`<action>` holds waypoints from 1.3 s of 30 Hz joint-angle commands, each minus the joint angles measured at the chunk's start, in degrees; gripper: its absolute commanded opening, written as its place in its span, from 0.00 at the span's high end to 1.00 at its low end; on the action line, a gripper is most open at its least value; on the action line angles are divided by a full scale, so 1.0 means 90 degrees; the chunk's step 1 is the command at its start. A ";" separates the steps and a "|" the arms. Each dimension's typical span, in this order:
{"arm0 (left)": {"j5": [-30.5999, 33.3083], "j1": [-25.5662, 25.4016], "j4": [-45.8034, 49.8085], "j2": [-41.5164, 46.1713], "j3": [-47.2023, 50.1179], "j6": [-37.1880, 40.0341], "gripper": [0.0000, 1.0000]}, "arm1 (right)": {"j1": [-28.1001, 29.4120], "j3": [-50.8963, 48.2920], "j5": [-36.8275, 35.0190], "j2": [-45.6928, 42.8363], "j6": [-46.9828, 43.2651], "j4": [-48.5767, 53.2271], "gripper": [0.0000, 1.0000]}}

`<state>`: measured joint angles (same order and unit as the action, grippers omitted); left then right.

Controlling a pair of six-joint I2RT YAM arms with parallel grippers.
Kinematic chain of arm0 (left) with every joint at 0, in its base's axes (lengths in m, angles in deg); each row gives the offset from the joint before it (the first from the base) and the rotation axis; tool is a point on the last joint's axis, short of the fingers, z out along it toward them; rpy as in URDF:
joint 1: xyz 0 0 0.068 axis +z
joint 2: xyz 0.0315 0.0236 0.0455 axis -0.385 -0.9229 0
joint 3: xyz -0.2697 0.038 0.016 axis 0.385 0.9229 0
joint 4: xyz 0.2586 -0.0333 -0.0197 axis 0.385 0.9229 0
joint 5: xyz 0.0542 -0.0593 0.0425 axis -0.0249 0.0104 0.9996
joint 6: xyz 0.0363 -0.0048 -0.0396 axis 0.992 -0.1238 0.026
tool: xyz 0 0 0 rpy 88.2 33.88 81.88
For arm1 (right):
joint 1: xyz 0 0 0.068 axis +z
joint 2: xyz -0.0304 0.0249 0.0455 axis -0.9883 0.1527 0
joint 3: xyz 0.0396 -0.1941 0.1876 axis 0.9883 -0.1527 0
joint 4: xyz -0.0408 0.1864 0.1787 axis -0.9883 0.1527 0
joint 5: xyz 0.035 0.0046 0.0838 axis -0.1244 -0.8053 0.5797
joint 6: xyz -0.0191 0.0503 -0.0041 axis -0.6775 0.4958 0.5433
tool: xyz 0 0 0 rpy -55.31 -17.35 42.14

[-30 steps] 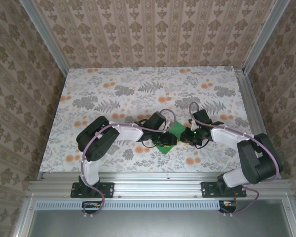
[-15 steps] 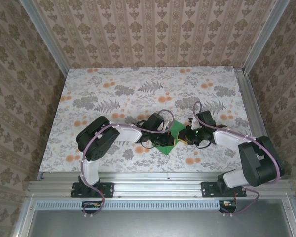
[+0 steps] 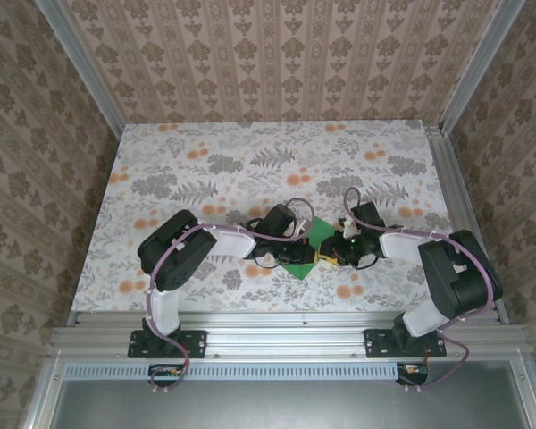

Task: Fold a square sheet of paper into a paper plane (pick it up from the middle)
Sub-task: Fold the triangle a second time at the center of the table.

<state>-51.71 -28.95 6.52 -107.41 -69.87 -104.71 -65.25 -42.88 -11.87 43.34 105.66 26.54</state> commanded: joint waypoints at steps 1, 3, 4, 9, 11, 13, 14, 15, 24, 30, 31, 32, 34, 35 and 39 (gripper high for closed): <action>-0.0222 0.0068 -0.0077 0.0105 0.0098 0.0114 1.00 | 0.0048 0.0107 0.0280 0.0150 0.0139 -0.0385 0.74; -0.0228 0.0059 -0.0082 0.0104 0.0089 0.0110 1.00 | 0.0056 0.0107 0.0291 0.0207 0.0149 -0.0402 0.74; -0.0236 0.0061 -0.0078 0.0104 0.0086 0.0111 1.00 | 0.0054 0.0107 0.0302 0.0254 0.0150 -0.0420 0.75; -0.0247 0.0065 -0.0097 0.0114 0.0078 0.0095 1.00 | 0.0077 0.0085 0.0331 0.0378 0.0217 -0.0583 0.84; -0.0271 0.0068 -0.0097 0.0129 0.0070 0.0100 1.00 | 0.0077 0.0104 0.0297 0.0380 0.0192 -0.0539 0.87; -0.0269 0.0069 -0.0088 0.0143 0.0051 0.0103 1.00 | 0.0073 0.0107 0.0274 0.0388 0.0165 -0.0514 0.91; -0.0284 0.0069 -0.0094 0.0153 0.0048 0.0110 1.00 | 0.0072 0.0107 0.0267 0.0385 0.0161 -0.0508 0.93; -0.0277 0.0080 -0.0088 0.0171 0.0038 0.0112 1.00 | 0.0077 0.0108 0.0281 0.0389 0.0159 -0.0516 0.94; -0.0121 0.0099 0.0720 0.0697 -0.0084 0.0490 0.98 | 0.0072 0.0265 0.0112 0.0456 -0.0076 -0.0212 1.00; 0.0471 0.0103 0.1989 0.0983 -0.0140 0.1172 0.98 | 0.0073 0.0358 0.0067 0.0677 -0.0178 -0.0078 1.00; 0.0518 0.0102 0.2057 0.0967 -0.0117 0.1223 0.98 | 0.0075 0.0351 0.0057 0.0710 -0.0187 -0.0077 1.00; 0.0541 0.0098 0.2099 0.0940 -0.0086 0.1247 0.98 | 0.0072 0.0349 0.0040 0.0720 -0.0182 -0.0069 1.00; 0.0602 0.0100 0.2091 0.0898 -0.0042 0.1269 0.98 | 0.0072 0.0360 -0.0015 0.0732 -0.0201 -0.0017 1.00; 0.0648 0.0098 0.2098 0.0880 -0.0048 0.1290 0.98 | 0.0079 0.0374 -0.0070 0.0730 -0.0226 0.0046 1.00; 0.0668 0.0067 0.2077 0.0765 -0.0096 0.1332 0.99 | 0.0077 0.0370 -0.0108 0.0778 -0.0185 0.0088 1.00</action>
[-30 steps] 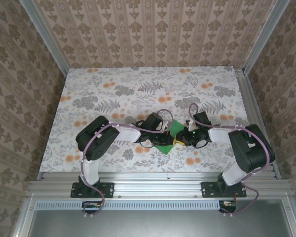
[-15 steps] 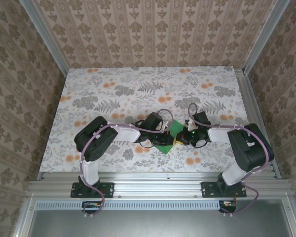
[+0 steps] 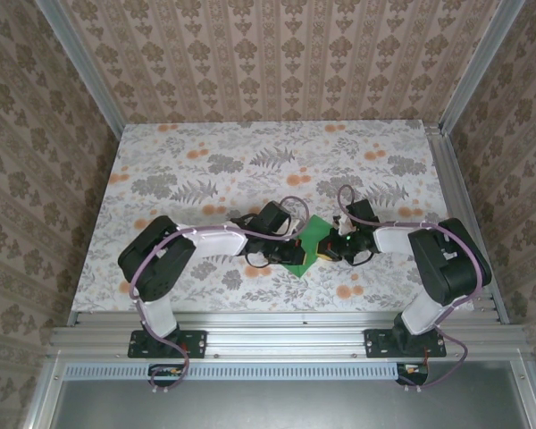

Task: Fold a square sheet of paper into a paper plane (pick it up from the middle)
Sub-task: Fold the triangle a second time at the center of the table.

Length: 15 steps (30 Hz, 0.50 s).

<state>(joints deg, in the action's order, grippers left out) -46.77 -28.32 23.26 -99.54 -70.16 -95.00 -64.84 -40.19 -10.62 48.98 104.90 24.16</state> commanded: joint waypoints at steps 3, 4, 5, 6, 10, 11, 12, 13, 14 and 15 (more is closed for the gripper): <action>0.0077 -0.0080 0.0177 -0.0186 -0.0057 0.0225 0.99 | 0.0033 0.0074 -0.0284 0.0190 -0.0050 0.0342 1.00; 0.0049 -0.0121 0.0170 -0.0194 -0.0065 0.0223 0.99 | 0.0026 0.0066 -0.0296 0.0205 -0.0020 0.0344 1.00; 0.0020 -0.0158 0.0188 -0.0203 -0.0069 0.0223 0.99 | 0.0026 0.0057 -0.0301 0.0229 0.0004 0.0324 1.00; 0.0000 -0.0191 0.0206 -0.0203 -0.0080 0.0228 0.99 | 0.0026 0.0047 -0.0293 0.0239 0.0034 0.0305 1.00; 0.0052 -0.0272 0.0255 -0.0165 -0.0033 0.0223 0.99 | 0.0019 -0.0012 -0.0313 0.0279 0.0146 0.0217 0.99; 0.0057 -0.0290 0.0250 -0.0159 -0.0015 0.0204 0.99 | 0.0023 -0.0034 -0.0330 0.0293 0.0162 0.0211 0.99; 0.0063 -0.0307 0.0248 -0.0164 -0.0007 0.0205 0.99 | 0.0017 -0.0041 -0.0335 0.0311 0.0175 0.0200 0.99; 0.0062 -0.0321 0.0240 -0.0179 0.0012 0.0207 0.99 | 0.0016 -0.0049 -0.0343 0.0317 0.0194 0.0195 0.99; 0.0054 -0.0326 0.0235 -0.0207 0.0030 0.0203 0.99 | 0.0017 -0.0063 -0.0343 0.0330 0.0203 0.0188 0.99; 0.0062 -0.0326 0.0223 -0.0230 0.0059 0.0207 0.99 | 0.0016 -0.0065 -0.0351 0.0337 0.0206 0.0180 0.99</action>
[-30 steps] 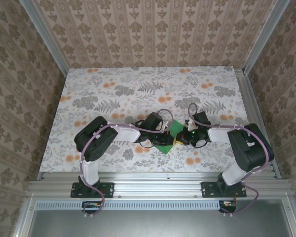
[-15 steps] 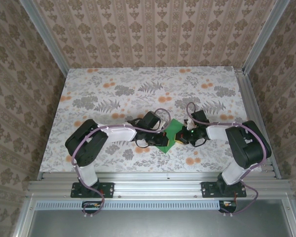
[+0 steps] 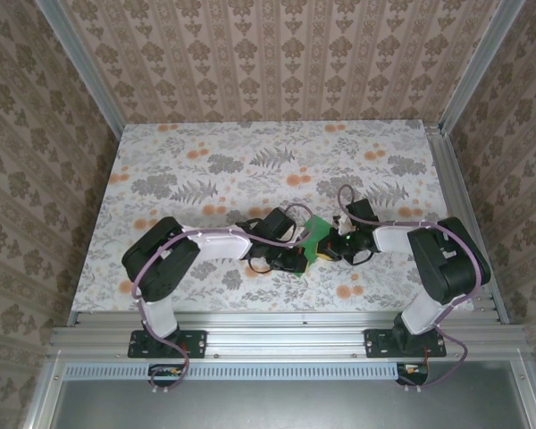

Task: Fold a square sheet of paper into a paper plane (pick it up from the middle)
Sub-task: Fold the triangle a second time at the center of the table.

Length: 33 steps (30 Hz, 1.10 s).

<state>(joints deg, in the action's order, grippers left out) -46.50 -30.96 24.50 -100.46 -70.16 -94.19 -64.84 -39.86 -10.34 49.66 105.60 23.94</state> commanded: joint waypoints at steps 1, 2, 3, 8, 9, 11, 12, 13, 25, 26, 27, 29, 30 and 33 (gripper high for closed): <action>0.0025 -0.0044 0.0073 -0.0158 0.0078 0.0121 0.99 | 0.0007 -0.0101 -0.0377 0.0260 0.0122 0.0202 0.99; 0.0043 -0.0050 0.0063 -0.0186 0.0100 0.0118 0.99 | 0.0006 -0.0100 -0.0379 0.0261 0.0129 0.0202 0.99; 0.0065 -0.0050 0.0072 -0.0206 0.0115 0.0123 0.99 | 0.0006 -0.0102 -0.0385 0.0258 0.0137 0.0204 0.99; 0.0083 -0.0079 0.0044 -0.0291 0.0178 0.0155 0.99 | 0.0006 -0.0085 -0.0401 0.0205 0.0147 0.0238 0.98; 0.0083 -0.0074 0.0025 -0.0297 0.0187 0.0153 0.99 | 0.0006 -0.0082 -0.0399 0.0185 0.0144 0.0250 0.98; 0.0081 -0.0077 0.0009 -0.0333 0.0185 0.0160 1.00 | 0.0015 -0.0072 -0.0406 0.0123 0.0157 0.0270 0.97; 0.0080 -0.0077 -0.0009 -0.0344 0.0186 0.0154 1.00 | 0.0021 -0.0063 -0.0406 0.0090 0.0157 0.0292 0.97; 0.0076 -0.0074 -0.0031 -0.0364 0.0191 0.0152 1.00 | 0.0016 -0.0053 -0.0398 0.0053 0.0166 0.0316 0.96; 0.0132 -0.0051 -0.0326 -0.0510 0.0480 0.0104 1.00 | 0.0219 0.0441 -0.0845 -0.0228 -0.0101 0.1081 0.91; 0.0130 -0.0048 -0.0347 -0.0530 0.0500 0.0097 1.00 | 0.0223 0.0475 -0.0901 -0.0208 -0.0130 0.1128 0.89; 0.0127 -0.0040 -0.0374 -0.0548 0.0518 0.0094 1.00 | 0.0241 0.0491 -0.0946 -0.0192 -0.0154 0.1165 0.87; 0.0131 -0.0033 -0.0444 -0.0580 0.0567 0.0080 1.00 | 0.0283 0.0547 -0.1060 -0.0225 -0.0210 0.1289 0.80; 0.0132 -0.0025 -0.0489 -0.0595 0.0597 0.0060 1.00 | 0.0295 0.0569 -0.1109 -0.0279 -0.0246 0.1369 0.78; 0.0123 0.0023 -0.0635 -0.0631 0.0685 -0.0009 1.00 | 0.0317 0.0662 -0.1491 -0.0751 -0.0443 0.1949 0.72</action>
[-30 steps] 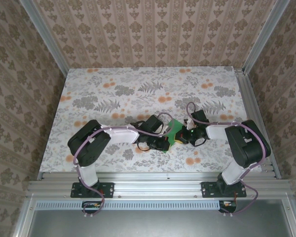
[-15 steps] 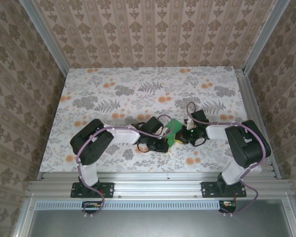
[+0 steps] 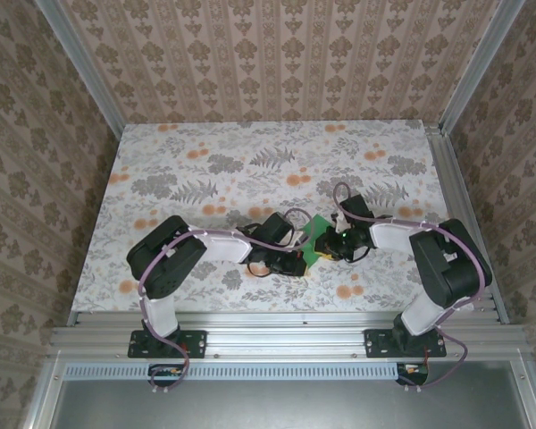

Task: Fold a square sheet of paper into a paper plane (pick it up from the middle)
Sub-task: Fold the triangle a second time at the center of the table.

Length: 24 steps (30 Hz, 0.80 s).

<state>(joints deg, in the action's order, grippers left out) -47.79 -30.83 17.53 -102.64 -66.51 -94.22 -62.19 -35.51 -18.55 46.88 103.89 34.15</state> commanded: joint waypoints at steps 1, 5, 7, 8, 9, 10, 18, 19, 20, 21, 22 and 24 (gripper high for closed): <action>0.0275 0.0014 0.0128 -0.0381 0.0296 -0.0023 1.00 | 0.0020 0.0219 -0.0735 -0.0659 -0.0333 0.1076 0.71; 0.0334 0.0072 0.0083 -0.0331 0.0337 -0.0064 1.00 | 0.0023 0.0249 -0.1123 -0.1334 -0.0469 0.1772 0.68; 0.0311 0.0093 0.0011 -0.0325 0.0335 -0.0099 1.00 | 0.0049 0.0135 -0.1006 -0.1666 -0.0371 0.1774 0.68; 0.0296 0.0092 -0.0018 -0.0336 0.0322 -0.0116 1.00 | 0.0098 0.0056 -0.0847 -0.1748 -0.0273 0.1654 0.69; 0.0285 0.0092 -0.0031 -0.0344 0.0309 -0.0112 1.00 | 0.0150 -0.0065 -0.0581 -0.1803 -0.0089 0.1419 0.69; 0.0267 0.0104 -0.0047 -0.0365 0.0295 -0.0118 1.00 | 0.0203 -0.0230 -0.0331 -0.1812 0.0162 0.0981 0.70; 0.0265 0.0105 -0.0144 -0.0342 0.0329 -0.0192 1.00 | 0.0575 -0.0553 0.0027 -0.0836 0.1078 -0.1020 0.84; 0.0273 0.0108 -0.0153 -0.0332 0.0342 -0.0205 1.00 | 0.0584 -0.0579 0.0037 -0.0713 0.1108 -0.1187 0.85; 0.0275 0.0102 -0.0164 -0.0318 0.0351 -0.0206 1.00 | 0.0580 -0.0630 0.0057 -0.0604 0.1168 -0.1365 0.86; 0.0276 0.0102 -0.0167 -0.0306 0.0358 -0.0216 1.00 | 0.0581 -0.0638 0.0058 -0.0499 0.1180 -0.1467 0.86; 0.0274 0.0109 -0.0167 -0.0296 0.0368 -0.0216 1.00 | 0.0581 -0.0635 0.0058 -0.0378 0.1163 -0.1502 0.87; 0.0256 0.0111 -0.0165 -0.0269 0.0383 -0.0226 1.00 | 0.0572 -0.0640 -0.0017 -0.0190 0.1079 -0.1577 0.88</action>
<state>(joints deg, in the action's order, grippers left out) -49.17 -30.20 12.94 -103.21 -65.18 -95.72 -57.05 -40.62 -19.30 42.64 112.59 24.75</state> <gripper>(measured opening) 0.047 0.129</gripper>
